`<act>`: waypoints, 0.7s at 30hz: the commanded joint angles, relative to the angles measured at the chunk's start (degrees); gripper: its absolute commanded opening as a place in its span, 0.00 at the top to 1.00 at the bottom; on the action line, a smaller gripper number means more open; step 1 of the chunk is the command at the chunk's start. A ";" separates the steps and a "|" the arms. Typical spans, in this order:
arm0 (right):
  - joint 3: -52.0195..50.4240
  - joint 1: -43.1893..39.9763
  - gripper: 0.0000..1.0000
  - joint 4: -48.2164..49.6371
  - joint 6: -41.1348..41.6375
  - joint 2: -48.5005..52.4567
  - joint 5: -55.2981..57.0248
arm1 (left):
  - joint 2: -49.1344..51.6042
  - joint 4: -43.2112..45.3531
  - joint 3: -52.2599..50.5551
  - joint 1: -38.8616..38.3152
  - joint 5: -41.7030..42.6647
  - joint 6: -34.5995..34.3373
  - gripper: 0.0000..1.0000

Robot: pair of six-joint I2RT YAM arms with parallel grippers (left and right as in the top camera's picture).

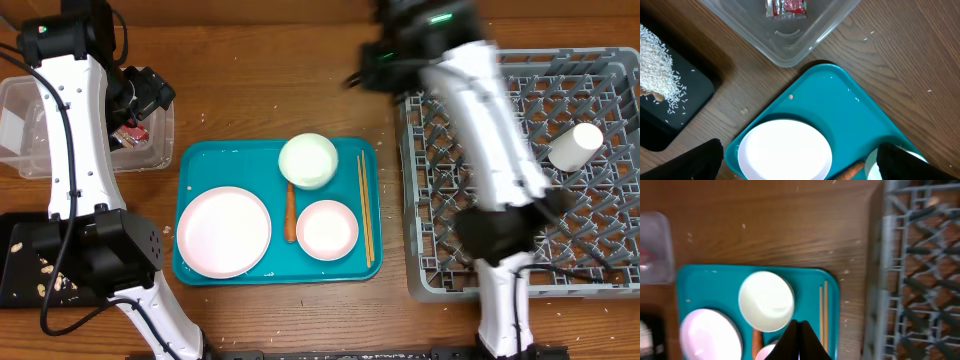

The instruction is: Sort waste into correct bins and load items into the dishwasher

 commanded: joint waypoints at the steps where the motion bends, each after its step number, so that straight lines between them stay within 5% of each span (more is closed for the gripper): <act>1: 1.51 -4.13 0.96 -1.68 -7.06 -2.84 -13.81 | -0.57 0.09 1.29 0.07 -0.74 -0.52 0.00; 5: -0.52 -3.50 0.81 -1.77 -6.99 -2.71 -10.78 | -0.57 0.09 1.29 0.07 -0.74 -0.52 0.00; 7: -1.66 -1.31 0.52 -1.25 -6.95 -2.36 -9.07 | -0.57 0.09 1.29 0.07 -0.74 -0.52 0.00; 9: -3.21 1.70 0.35 0.28 -6.56 -1.75 -7.41 | -0.57 0.09 1.29 0.07 -0.74 -0.52 0.00; 21: -17.46 18.32 0.24 14.32 -0.17 5.05 2.36 | -0.57 0.09 1.29 0.07 -0.74 -0.52 0.00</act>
